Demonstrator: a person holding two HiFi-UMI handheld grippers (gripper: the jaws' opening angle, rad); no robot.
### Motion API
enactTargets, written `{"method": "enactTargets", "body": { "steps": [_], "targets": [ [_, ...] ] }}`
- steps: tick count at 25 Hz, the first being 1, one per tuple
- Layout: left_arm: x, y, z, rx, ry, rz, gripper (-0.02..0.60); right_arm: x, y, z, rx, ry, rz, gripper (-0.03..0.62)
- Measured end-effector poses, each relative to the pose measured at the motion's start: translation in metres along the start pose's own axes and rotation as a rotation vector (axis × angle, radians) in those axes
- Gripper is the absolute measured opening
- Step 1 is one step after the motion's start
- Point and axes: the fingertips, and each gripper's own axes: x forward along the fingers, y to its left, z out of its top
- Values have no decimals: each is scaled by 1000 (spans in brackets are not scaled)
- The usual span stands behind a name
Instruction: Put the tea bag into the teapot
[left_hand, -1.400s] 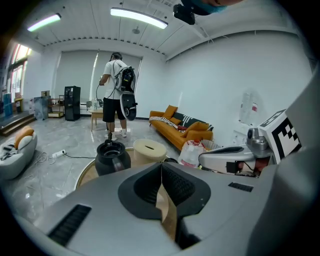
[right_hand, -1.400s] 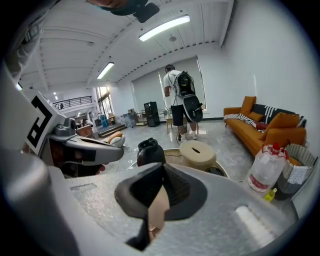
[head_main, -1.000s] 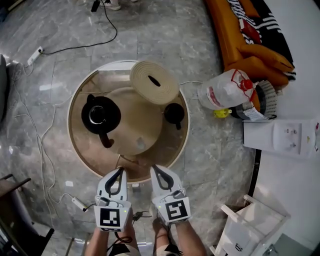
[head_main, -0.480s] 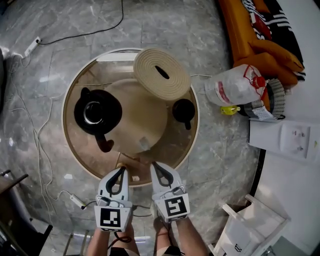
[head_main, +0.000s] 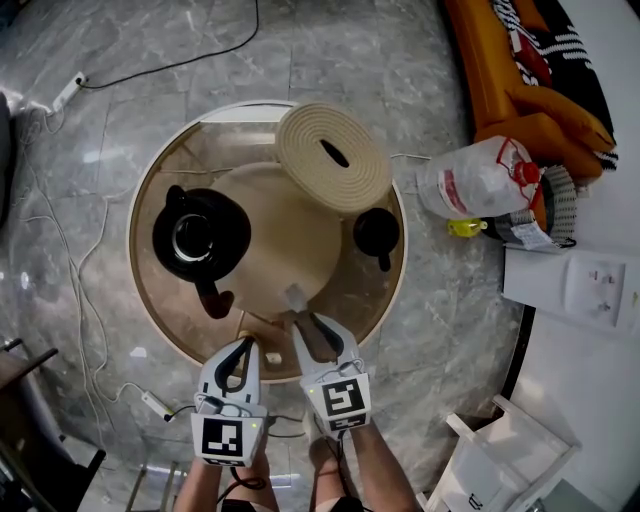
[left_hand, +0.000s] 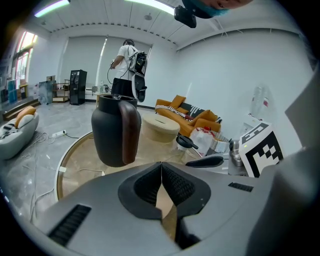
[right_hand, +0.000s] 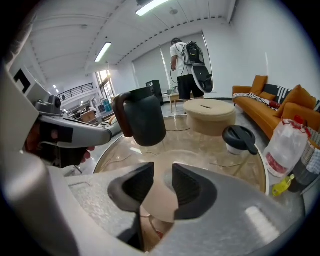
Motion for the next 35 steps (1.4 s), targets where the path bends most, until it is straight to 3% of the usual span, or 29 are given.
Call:
{"method": "enactTargets", "body": {
  "steps": [7, 10, 15, 21, 31, 35],
  "targets": [
    [11, 1, -16, 58, 10, -25, 18, 25, -7, -19, -16, 50, 10, 152],
    [12, -1, -17, -4, 23, -20, 18, 31, -7, -24, -16, 60, 13, 152],
    [15, -2, -20, 4, 32, -32, 20, 39, -5, -32, -10, 79, 18, 152],
    [14, -1, -17, -7, 26, -27, 20, 37, -11, -32, -36, 78, -17, 11],
    [8, -1, -8, 2, 10, -13, 20, 32, -10, -27, -9, 74, 3, 2],
    [0, -4, -1, 61, -6, -22, 18, 22, -8, -16, -9, 60, 5, 0]
  ]
}}
